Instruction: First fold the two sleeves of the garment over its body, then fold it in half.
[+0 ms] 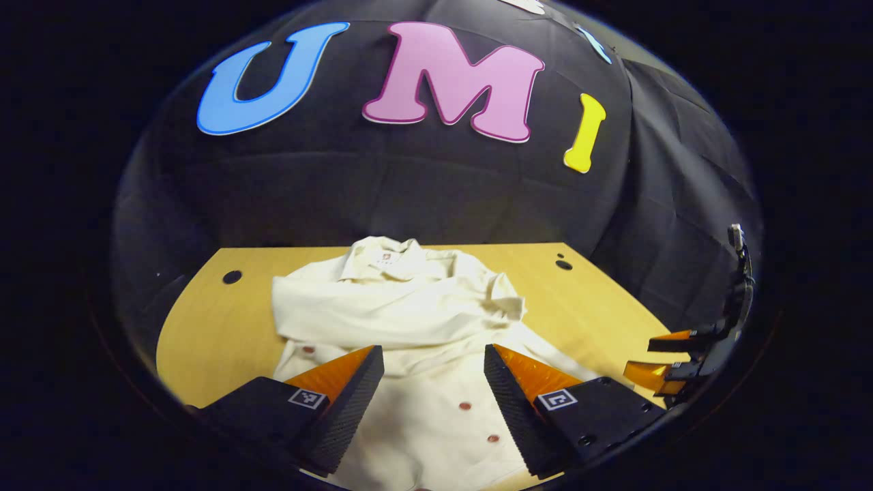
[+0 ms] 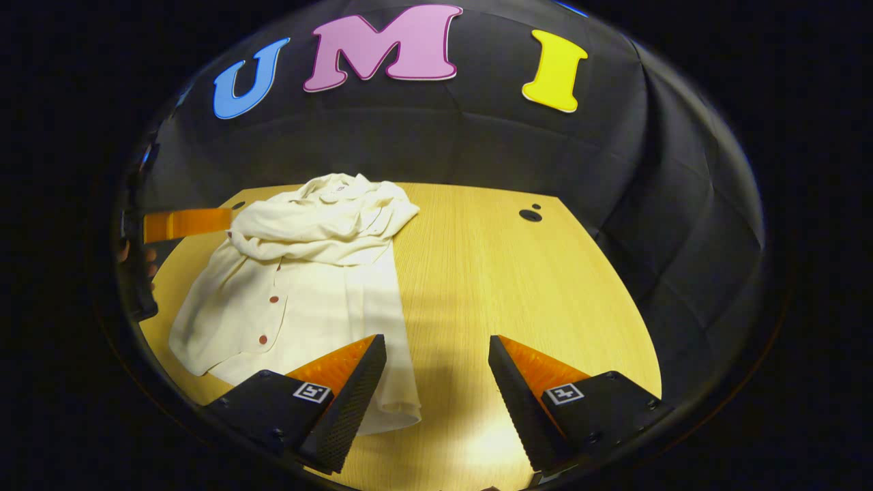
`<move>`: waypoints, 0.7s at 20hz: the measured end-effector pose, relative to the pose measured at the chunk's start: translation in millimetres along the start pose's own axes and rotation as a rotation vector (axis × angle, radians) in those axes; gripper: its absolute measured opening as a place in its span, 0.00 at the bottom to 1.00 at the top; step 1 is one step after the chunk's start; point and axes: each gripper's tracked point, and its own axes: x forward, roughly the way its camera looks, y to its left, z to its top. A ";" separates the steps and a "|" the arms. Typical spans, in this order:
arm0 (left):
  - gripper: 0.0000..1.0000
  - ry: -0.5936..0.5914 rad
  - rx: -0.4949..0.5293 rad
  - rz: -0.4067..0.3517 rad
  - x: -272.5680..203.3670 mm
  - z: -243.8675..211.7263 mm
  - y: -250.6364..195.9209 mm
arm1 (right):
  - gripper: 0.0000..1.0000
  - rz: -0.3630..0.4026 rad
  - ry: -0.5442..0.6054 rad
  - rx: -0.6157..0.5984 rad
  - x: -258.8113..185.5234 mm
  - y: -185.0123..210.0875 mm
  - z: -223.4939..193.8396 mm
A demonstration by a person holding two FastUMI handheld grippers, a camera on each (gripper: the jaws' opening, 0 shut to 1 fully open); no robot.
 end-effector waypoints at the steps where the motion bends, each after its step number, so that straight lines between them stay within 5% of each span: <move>1: 0.96 0.029 -0.004 0.021 -17.2 -21.7 12.9 | 0.98 0.000 0.022 0.008 -2.6 4.8 -9.2; 9: 0.97 0.288 -0.109 0.185 -97.5 -165.4 95.2 | 0.96 0.015 0.150 0.021 -2.4 34.3 -59.3; 14: 0.96 0.350 -0.159 0.166 -99.5 -197.9 92.0 | 0.91 0.001 0.207 0.012 0.0 44.5 -82.7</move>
